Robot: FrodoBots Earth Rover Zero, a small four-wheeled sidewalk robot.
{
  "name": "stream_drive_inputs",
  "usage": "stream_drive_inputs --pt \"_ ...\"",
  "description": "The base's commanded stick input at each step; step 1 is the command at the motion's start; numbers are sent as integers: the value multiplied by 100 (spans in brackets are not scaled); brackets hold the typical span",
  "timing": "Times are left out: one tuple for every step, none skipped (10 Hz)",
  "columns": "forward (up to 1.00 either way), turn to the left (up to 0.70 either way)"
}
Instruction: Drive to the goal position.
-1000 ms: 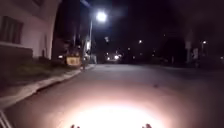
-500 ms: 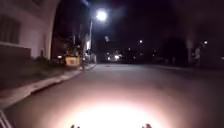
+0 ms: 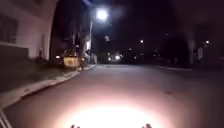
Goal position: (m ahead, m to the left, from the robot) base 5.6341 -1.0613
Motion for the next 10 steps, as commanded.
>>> stream_drive_inputs --pt "50 0" --pt "50 0" --pt "50 0" --pt "50 0" --pt "50 0" --pt "50 0" --pt "50 0" --pt "50 0" --pt "50 0" --pt "50 0"
